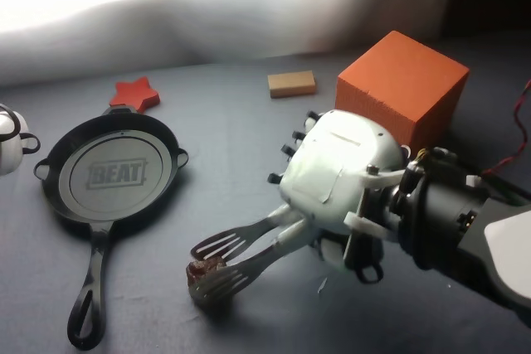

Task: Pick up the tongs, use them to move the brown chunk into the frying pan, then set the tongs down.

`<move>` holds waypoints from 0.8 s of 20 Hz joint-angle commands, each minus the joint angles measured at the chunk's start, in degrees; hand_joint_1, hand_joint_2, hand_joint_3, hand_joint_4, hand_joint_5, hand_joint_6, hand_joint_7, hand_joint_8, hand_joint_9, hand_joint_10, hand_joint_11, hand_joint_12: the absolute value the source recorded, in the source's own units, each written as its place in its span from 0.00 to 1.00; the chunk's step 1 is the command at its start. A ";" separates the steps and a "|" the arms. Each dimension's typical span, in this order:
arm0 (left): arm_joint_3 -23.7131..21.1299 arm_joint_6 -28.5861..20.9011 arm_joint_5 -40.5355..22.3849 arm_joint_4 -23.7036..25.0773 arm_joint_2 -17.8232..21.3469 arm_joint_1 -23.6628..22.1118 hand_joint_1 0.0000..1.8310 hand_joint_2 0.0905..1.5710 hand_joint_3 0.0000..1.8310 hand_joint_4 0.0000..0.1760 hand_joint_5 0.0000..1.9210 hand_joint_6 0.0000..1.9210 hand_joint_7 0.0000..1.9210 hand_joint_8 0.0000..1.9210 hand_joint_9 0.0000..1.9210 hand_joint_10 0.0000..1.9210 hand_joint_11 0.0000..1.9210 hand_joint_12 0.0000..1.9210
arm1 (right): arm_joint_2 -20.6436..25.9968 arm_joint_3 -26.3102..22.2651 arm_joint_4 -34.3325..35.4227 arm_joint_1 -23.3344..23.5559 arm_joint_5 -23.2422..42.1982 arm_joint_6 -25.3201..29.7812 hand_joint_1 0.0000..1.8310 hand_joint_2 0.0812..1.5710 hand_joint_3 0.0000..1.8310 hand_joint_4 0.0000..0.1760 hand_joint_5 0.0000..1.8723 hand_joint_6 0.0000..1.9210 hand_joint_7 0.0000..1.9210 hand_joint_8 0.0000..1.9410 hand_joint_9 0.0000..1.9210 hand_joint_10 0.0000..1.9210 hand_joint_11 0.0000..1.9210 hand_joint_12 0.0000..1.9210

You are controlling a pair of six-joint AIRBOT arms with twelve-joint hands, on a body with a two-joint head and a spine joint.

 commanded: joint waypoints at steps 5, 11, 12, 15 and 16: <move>-0.19 0.29 -3.26 5.76 0.16 -0.18 0.02 0.82 0.00 0.17 0.00 0.00 0.01 0.00 0.00 0.00 0.01 0.01 | -1.88 0.62 -4.26 0.23 -2.80 0.10 0.33 0.85 0.00 0.00 0.38 0.41 0.41 0.58 0.34 0.82 0.29 1.00; -0.18 0.29 -3.26 5.76 0.13 -0.19 0.01 0.82 0.00 0.14 0.00 0.00 0.02 0.00 0.01 0.00 0.00 0.05 | -2.02 0.79 -4.27 0.11 -2.75 0.04 0.36 0.85 0.00 0.00 0.47 0.45 0.50 0.58 0.42 0.80 0.36 1.00; -0.18 0.29 -3.26 5.76 0.12 -0.19 0.00 0.82 0.00 0.15 0.00 0.00 0.01 0.00 0.00 0.00 0.00 0.04 | -2.00 0.80 -4.29 0.16 -2.75 -0.21 0.35 0.86 0.00 0.00 0.50 0.45 0.56 0.56 0.49 0.77 0.38 0.99; -0.18 0.29 -3.26 5.76 0.12 -0.19 0.01 0.82 0.00 0.17 0.00 0.00 0.02 0.00 0.00 0.00 0.00 0.05 | -1.88 0.80 -4.81 0.25 -2.90 -0.64 0.29 0.88 0.01 0.00 0.55 0.67 0.67 0.77 0.64 0.94 0.52 1.00; -0.16 0.29 -3.26 5.76 0.12 -0.19 0.01 0.82 0.00 0.17 0.00 0.00 0.02 0.00 0.00 0.00 0.00 0.04 | -1.81 0.80 -4.82 0.34 -2.90 -0.75 0.25 0.91 0.01 0.00 0.60 0.79 0.71 0.84 0.70 0.98 0.62 1.00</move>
